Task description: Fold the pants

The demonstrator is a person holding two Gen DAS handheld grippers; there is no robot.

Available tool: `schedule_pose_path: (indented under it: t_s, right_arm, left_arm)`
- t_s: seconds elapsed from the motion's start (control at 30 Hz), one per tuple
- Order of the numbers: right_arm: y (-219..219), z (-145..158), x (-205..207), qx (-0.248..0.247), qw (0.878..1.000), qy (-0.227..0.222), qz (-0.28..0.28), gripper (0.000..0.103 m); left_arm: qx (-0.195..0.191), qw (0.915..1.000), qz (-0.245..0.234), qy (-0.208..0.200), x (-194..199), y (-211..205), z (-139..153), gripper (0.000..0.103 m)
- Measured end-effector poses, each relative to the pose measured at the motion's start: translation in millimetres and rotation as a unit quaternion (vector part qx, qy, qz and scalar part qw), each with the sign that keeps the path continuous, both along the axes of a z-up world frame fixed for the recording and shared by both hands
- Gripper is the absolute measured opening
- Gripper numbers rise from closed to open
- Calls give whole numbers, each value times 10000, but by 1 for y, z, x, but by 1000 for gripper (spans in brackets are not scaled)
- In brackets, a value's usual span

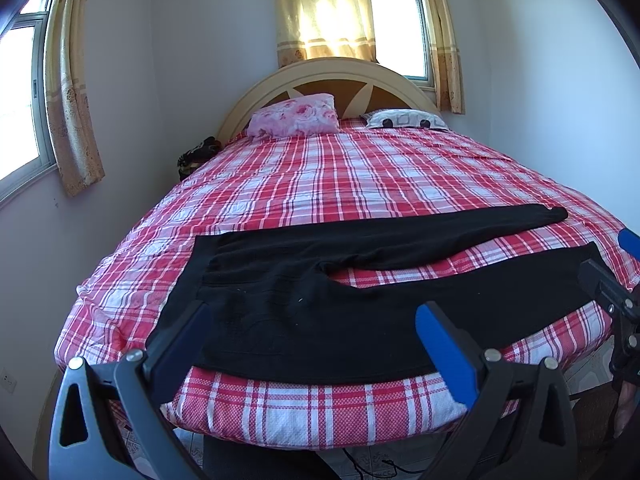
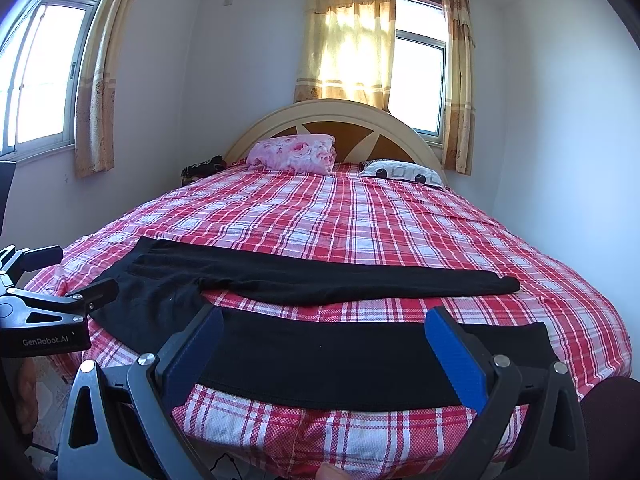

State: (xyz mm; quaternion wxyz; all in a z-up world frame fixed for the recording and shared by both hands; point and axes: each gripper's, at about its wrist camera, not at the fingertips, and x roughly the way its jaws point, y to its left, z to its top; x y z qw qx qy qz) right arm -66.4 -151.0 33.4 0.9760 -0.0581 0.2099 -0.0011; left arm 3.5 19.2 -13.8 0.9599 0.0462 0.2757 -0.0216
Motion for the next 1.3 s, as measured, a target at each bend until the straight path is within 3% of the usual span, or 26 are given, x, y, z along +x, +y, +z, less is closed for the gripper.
schedule_pose_path:
  t_s: [0.53, 0.87, 0.97, 1.1, 1.2, 1.3]
  right_arm:
    - [-1, -4, 1, -8, 10000, 63, -1, 102]
    - [-9, -31, 13, 106, 9994, 325, 50, 102]
    - [-19, -51, 23, 200, 9987, 468, 61, 102]
    - [-43, -69, 38, 364, 9973, 621, -119, 102]
    - [-66, -70, 47, 479, 9969, 563, -266, 102]
    - [-91, -71, 63, 424, 9954, 643, -568, 102]
  left_arm:
    - [-8, 10000, 1, 72, 5, 5, -6, 103]
    - [-34, 9985, -160, 516, 31, 7, -40, 103]
    - [-19, 9983, 15, 585, 56, 31, -49, 103]
    - [-332, 9952, 476, 794, 118, 89, -47, 103]
    - [-18, 9946, 637, 818, 172, 112, -41, 102]
    - [165, 9914, 735, 1070, 228, 133, -44, 90]
